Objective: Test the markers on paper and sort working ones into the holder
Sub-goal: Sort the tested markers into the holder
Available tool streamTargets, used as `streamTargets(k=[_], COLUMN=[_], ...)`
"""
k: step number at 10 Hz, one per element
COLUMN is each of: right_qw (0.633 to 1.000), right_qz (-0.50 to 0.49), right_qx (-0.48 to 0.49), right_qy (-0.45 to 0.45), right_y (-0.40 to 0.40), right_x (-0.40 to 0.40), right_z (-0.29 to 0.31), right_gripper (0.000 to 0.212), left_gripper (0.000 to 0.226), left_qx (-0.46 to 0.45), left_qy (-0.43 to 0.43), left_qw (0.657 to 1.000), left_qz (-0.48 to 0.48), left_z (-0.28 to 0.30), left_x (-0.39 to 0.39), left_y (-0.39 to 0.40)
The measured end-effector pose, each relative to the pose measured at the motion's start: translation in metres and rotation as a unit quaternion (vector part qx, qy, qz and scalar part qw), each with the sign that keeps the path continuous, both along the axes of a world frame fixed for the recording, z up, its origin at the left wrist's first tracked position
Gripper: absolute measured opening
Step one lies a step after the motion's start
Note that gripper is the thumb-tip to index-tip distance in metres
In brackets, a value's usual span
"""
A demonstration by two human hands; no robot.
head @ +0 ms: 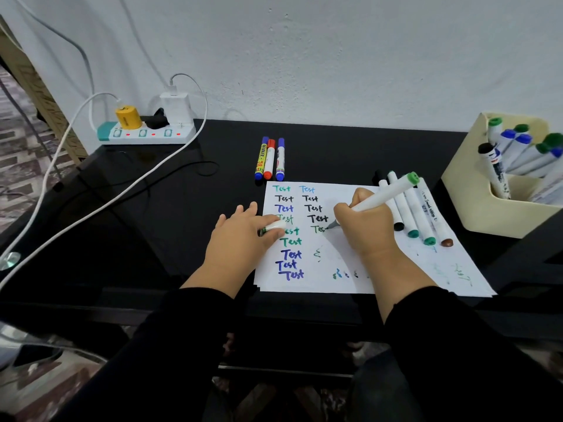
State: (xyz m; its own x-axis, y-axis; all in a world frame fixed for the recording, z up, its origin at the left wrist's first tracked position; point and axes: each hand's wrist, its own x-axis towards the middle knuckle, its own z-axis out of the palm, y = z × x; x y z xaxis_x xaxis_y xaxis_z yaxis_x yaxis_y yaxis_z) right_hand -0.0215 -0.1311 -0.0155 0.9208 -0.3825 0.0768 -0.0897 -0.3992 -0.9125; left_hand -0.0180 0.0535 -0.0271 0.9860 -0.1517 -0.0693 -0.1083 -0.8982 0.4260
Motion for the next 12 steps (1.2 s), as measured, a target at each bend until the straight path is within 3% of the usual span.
streamTargets(k=[3,5,6,7,10,12], right_qw=[1.0,0.986,0.97,0.95,0.947,0.926], right_qz=[0.01,-0.025,0.027,0.083,0.141,0.211], right_qx=[0.008,0.165,0.239,0.3,0.288,0.313], right_qy=[0.001,-0.011,-0.026,-0.038,-0.004,0.019], right_y=[0.001,-0.003,0.0,0.002,0.012,0.012], right_x=[-0.003,-0.001,-0.004,-0.008,-0.013,-0.015], right_z=[0.004,0.009,0.015,0.02,0.022,0.024], right_gripper=[0.037,0.032,0.036,0.039,0.039,0.026], left_gripper=[0.044,0.044,0.04,0.036,0.024,0.029], left_qx=[0.002,0.009,-0.126,-0.256,-0.355,-0.394], left_qy=[0.002,-0.012,-0.024,0.03,0.087,0.079], left_qw=[1.0,1.0,0.992,0.966,0.931,0.916], left_qz=[0.0,-0.009,0.004,0.033,0.001,0.013], left_z=[0.001,0.008,0.016,0.026,0.035,0.034], left_x=[-0.001,-0.003,-0.009,-0.017,-0.024,-0.022], left_y=[-0.001,-0.004,-0.011,-0.017,-0.018,-0.017])
